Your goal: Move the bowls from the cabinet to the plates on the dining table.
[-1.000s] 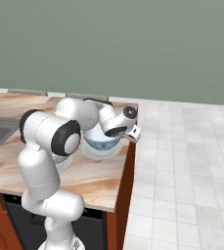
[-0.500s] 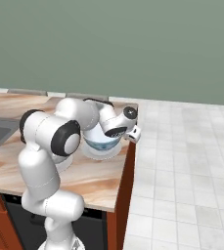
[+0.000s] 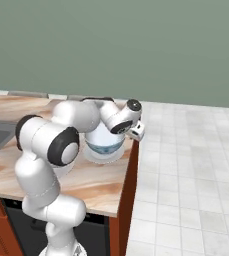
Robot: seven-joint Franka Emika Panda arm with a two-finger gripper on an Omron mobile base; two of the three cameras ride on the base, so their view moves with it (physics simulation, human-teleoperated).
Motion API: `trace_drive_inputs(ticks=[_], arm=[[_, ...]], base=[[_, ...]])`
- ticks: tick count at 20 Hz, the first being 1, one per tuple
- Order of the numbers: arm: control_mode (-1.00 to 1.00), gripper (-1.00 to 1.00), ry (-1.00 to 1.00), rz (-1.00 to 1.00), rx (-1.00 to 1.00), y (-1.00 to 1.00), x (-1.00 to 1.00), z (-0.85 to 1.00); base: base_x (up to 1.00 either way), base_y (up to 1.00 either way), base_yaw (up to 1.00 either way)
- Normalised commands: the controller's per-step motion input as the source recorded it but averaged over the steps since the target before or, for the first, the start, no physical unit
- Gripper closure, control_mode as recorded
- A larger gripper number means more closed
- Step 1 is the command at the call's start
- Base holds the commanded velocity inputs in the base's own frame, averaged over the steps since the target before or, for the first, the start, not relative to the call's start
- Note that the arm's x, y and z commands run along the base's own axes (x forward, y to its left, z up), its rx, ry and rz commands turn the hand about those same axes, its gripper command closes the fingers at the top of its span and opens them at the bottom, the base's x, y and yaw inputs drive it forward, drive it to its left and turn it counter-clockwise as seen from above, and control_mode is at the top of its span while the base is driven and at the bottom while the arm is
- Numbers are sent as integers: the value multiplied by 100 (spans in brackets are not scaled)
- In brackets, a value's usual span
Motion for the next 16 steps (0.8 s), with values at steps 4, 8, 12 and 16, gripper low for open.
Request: trace_drive_inputs(ticks=[4,8,12,16], arm=[[-100,-100,-8,8,-1,0,-81,34],[-100,-100,-19,7,-1,2,-89,13],[-100,-100,-33,4,-1,3,-84,0],[-100,-100,-43,0,-3,2,-83,0]], base=[[0,0,0],[0,0,0],[0,0,0],[0,0,0]])
